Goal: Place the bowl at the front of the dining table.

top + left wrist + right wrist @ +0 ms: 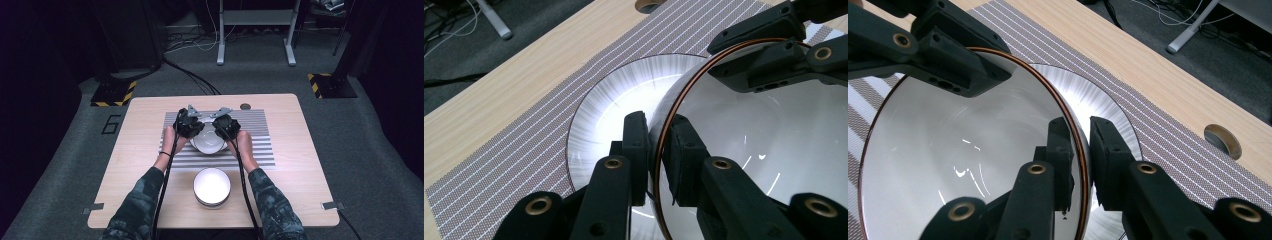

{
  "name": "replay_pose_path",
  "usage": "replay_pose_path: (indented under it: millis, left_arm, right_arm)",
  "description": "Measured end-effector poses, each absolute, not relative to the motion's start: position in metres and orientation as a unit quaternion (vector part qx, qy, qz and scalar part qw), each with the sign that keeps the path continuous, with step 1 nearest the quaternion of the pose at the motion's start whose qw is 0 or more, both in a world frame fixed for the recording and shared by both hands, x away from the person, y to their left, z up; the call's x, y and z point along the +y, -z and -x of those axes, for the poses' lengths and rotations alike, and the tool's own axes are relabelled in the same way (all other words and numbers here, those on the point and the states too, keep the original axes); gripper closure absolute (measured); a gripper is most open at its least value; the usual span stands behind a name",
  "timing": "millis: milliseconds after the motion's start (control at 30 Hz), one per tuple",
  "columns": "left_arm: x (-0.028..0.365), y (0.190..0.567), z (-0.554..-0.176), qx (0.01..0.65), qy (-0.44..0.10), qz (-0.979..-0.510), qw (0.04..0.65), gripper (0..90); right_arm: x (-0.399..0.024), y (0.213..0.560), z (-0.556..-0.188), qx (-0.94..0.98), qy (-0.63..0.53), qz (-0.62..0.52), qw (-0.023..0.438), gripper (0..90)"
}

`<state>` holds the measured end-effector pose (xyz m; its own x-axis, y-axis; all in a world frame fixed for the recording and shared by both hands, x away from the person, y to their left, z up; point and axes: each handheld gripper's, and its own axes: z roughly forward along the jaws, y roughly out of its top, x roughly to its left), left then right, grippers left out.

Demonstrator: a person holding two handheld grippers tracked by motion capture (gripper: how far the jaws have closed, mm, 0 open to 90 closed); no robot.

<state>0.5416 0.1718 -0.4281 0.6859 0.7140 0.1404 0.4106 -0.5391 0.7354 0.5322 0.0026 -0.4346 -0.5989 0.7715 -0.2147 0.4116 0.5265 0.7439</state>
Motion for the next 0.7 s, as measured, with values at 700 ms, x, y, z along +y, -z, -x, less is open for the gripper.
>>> replay_pose_path:
  millis: [700]
  left_arm:
    - [0.170,0.436,-0.560,0.347,-0.210,-0.846,0.347,81.3]
  right_arm:
    - [-0.003,0.452,-0.559,0.825,-0.322,-0.391,0.248,80.1]
